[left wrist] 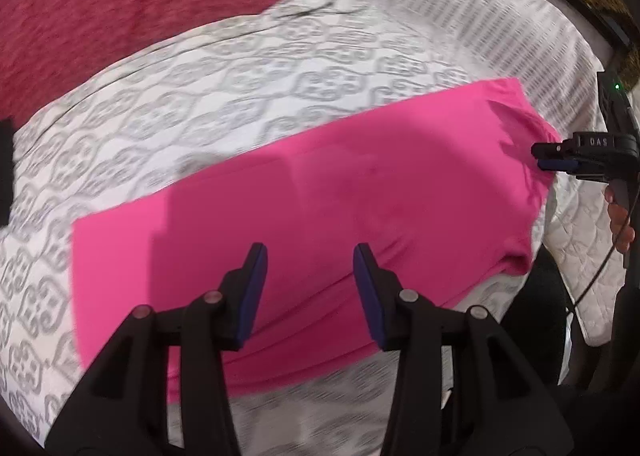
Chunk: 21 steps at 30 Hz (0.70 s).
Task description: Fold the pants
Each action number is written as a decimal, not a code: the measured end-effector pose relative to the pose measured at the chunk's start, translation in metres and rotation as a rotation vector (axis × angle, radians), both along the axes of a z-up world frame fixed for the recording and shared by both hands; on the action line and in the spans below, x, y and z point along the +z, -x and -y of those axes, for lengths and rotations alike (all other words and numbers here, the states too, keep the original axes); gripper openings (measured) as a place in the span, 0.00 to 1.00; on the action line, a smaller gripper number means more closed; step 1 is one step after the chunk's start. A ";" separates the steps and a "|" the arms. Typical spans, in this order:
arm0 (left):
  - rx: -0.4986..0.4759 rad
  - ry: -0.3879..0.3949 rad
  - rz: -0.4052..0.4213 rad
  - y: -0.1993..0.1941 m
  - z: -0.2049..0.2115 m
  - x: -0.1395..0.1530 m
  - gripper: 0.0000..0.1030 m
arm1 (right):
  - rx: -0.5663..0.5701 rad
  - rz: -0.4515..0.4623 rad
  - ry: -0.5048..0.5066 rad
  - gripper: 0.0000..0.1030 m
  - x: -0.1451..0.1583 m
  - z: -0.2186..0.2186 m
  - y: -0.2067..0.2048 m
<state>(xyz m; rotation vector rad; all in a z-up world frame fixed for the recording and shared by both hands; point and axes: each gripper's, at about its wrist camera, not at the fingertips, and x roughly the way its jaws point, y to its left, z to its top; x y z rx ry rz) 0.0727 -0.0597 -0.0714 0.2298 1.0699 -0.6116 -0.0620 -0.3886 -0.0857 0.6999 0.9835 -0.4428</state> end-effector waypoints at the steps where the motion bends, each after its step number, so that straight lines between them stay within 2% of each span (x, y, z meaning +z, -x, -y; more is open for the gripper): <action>1: -0.014 -0.002 -0.001 0.000 0.007 0.000 0.45 | -0.030 0.014 -0.013 0.40 0.000 0.009 0.009; 6: -0.053 -0.015 -0.019 0.004 0.030 -0.005 0.45 | -0.170 0.090 -0.098 0.40 -0.003 0.048 0.042; 12: -0.059 -0.057 -0.035 0.005 0.042 -0.019 0.46 | -0.201 0.122 -0.124 0.40 -0.002 0.057 0.044; 13: -0.058 -0.066 -0.034 0.005 0.043 -0.021 0.48 | -0.197 0.122 -0.115 0.40 0.000 0.055 0.045; 16: -0.060 -0.100 -0.011 0.008 0.050 -0.024 0.64 | -0.182 0.123 -0.101 0.40 0.002 0.054 0.049; 17: -0.060 -0.122 0.006 0.009 0.053 -0.026 0.66 | -0.179 0.125 -0.102 0.40 0.002 0.052 0.051; 19: -0.063 -0.143 0.023 0.008 0.057 -0.029 0.65 | -0.179 0.130 -0.106 0.40 0.002 0.053 0.054; 20: -0.064 -0.136 0.023 0.007 0.057 -0.029 0.58 | -0.180 0.132 -0.107 0.40 0.003 0.052 0.055; 21: -0.069 -0.109 0.011 0.005 0.057 -0.029 0.46 | -0.185 0.133 -0.106 0.40 0.003 0.053 0.058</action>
